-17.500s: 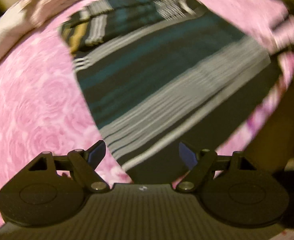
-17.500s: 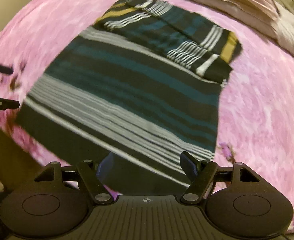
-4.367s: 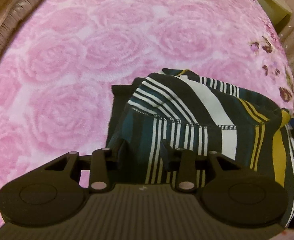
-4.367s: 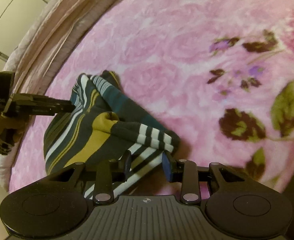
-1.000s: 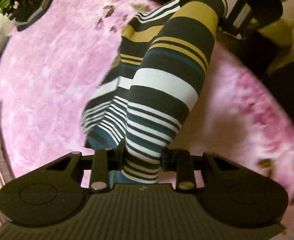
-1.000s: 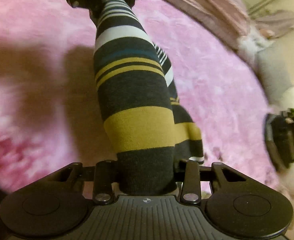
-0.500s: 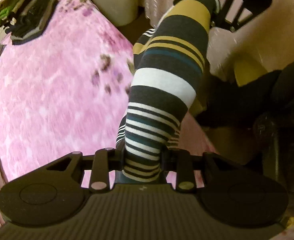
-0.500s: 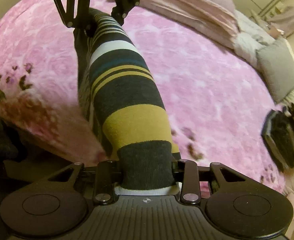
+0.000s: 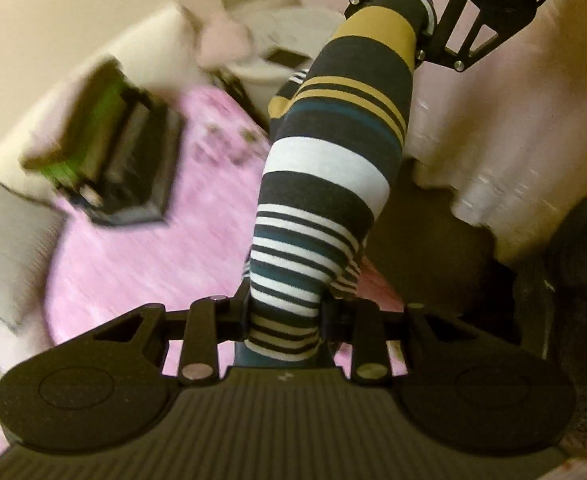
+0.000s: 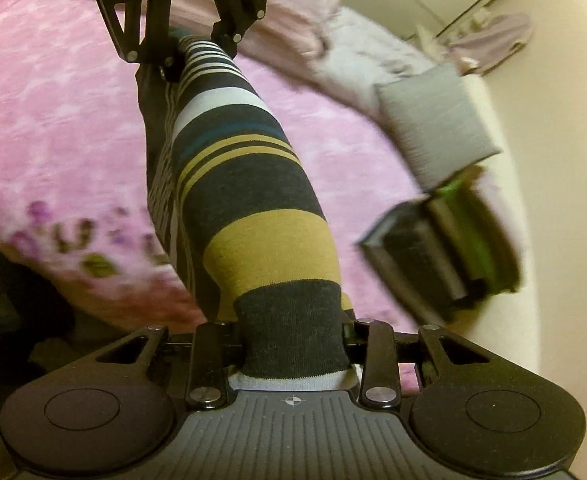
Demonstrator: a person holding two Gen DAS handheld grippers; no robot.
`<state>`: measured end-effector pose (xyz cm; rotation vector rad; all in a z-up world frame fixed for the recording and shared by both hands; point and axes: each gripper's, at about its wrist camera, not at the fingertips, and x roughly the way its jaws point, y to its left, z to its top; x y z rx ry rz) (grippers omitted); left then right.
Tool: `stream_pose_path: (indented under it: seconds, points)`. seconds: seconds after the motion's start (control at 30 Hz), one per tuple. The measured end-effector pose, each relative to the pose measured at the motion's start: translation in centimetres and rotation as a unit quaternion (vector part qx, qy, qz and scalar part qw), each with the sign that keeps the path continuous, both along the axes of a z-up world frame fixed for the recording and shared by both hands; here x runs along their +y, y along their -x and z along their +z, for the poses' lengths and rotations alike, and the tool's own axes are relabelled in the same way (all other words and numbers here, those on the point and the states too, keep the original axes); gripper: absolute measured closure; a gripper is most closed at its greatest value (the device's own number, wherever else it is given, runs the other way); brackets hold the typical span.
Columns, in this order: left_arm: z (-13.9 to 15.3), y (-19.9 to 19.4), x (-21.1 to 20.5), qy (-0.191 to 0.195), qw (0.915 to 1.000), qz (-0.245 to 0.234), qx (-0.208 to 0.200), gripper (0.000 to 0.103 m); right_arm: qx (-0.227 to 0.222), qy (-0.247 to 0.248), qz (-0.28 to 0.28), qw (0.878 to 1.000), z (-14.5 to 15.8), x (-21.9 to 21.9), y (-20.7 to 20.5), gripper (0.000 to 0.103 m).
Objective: Fold large clothes
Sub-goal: 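Carry the bundle with both grippers to the stack of folded clothes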
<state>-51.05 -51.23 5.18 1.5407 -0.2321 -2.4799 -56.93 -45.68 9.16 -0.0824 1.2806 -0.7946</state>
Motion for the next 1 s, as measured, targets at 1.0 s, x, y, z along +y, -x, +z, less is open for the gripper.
stream_pose_path:
  seconds: [1.0]
  points:
    - [17.4,26.6,-47.7,0.195,0.9686,0.146,0.05,0.077,-0.052,0.145,0.069,0.986,21.5,-51.6,29.3,0.071]
